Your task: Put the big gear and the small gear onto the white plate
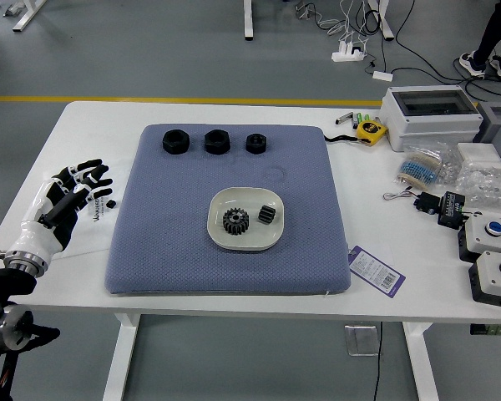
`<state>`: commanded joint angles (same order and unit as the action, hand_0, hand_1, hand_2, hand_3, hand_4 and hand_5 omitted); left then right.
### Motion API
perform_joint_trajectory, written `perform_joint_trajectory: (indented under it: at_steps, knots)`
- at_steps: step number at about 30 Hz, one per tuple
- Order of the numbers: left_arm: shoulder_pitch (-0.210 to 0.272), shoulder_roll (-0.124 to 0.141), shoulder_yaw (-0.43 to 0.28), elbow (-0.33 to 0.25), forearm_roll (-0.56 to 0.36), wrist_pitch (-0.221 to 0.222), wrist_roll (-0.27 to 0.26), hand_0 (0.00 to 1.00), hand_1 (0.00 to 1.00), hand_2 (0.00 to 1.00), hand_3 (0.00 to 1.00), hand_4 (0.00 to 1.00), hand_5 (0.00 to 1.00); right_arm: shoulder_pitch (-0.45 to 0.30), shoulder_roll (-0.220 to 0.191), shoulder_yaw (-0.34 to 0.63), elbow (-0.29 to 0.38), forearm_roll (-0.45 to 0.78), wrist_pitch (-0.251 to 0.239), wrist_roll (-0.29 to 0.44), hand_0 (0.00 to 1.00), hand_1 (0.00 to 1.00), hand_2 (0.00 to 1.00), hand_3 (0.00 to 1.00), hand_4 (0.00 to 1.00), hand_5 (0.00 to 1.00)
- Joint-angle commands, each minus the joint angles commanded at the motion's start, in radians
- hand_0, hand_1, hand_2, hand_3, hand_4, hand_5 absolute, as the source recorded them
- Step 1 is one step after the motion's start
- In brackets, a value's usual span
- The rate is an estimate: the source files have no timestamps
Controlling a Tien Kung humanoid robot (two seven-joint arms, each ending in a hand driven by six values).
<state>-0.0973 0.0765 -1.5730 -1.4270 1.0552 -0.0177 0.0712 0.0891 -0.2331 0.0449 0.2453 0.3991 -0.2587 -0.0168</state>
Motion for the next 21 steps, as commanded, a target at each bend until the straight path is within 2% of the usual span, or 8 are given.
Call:
perform_joint_trajectory:
  at_steps: [2, 4, 5, 7, 10, 11, 21]
  knots:
    - [0.001, 0.0, 0.001, 0.001, -0.008, 0.0, -0.002, 0.716, 0.687, 0.794, 0.726, 0.853, 0.407, 0.0, 0.0, 0.0, 0.0, 0.0, 0.0, 0.0, 0.654, 0.643, 0.724, 0.57, 0.775, 0.707]
    - [0.002, 0.001, 0.012, 0.01, -0.065, 0.045, -0.015, 0.716, 0.687, 0.794, 0.726, 0.853, 0.407, -0.003, 0.001, 0.004, 0.0, -0.007, -0.001, -0.003, 0.654, 0.643, 0.724, 0.57, 0.775, 0.707]
    - [0.002, 0.001, 0.014, 0.011, -0.088, 0.06, -0.018, 0.913, 0.752, 0.827, 0.815, 0.849, 0.787, -0.004, 0.001, 0.004, 0.0, -0.008, -0.001, -0.003, 0.654, 0.643, 0.724, 0.57, 0.775, 0.706]
    - [0.005, -0.003, 0.012, 0.022, -0.113, 0.098, -0.036, 0.913, 0.752, 0.827, 0.815, 0.849, 0.787, -0.007, 0.002, 0.006, 0.0, -0.012, -0.002, -0.005, 0.654, 0.643, 0.724, 0.57, 0.775, 0.706]
    - [0.012, -0.001, 0.013, 0.021, -0.123, 0.095, -0.04, 0.913, 0.752, 0.827, 0.815, 0.849, 0.787, -0.01, 0.003, 0.007, -0.001, -0.011, -0.002, -0.004, 0.654, 0.643, 0.724, 0.57, 0.775, 0.706]
    - [0.013, -0.001, 0.013, 0.02, -0.123, 0.093, -0.044, 0.903, 0.8, 0.865, 0.834, 0.843, 0.953, -0.011, 0.003, 0.008, -0.001, -0.012, -0.003, -0.005, 0.655, 0.643, 0.725, 0.57, 0.776, 0.707]
    - [0.015, 0.003, 0.007, 0.017, -0.099, 0.064, -0.05, 0.895, 0.805, 0.871, 0.831, 0.842, 0.976, -0.015, 0.003, 0.011, -0.001, -0.017, -0.003, -0.005, 0.655, 0.642, 0.725, 0.571, 0.778, 0.707]
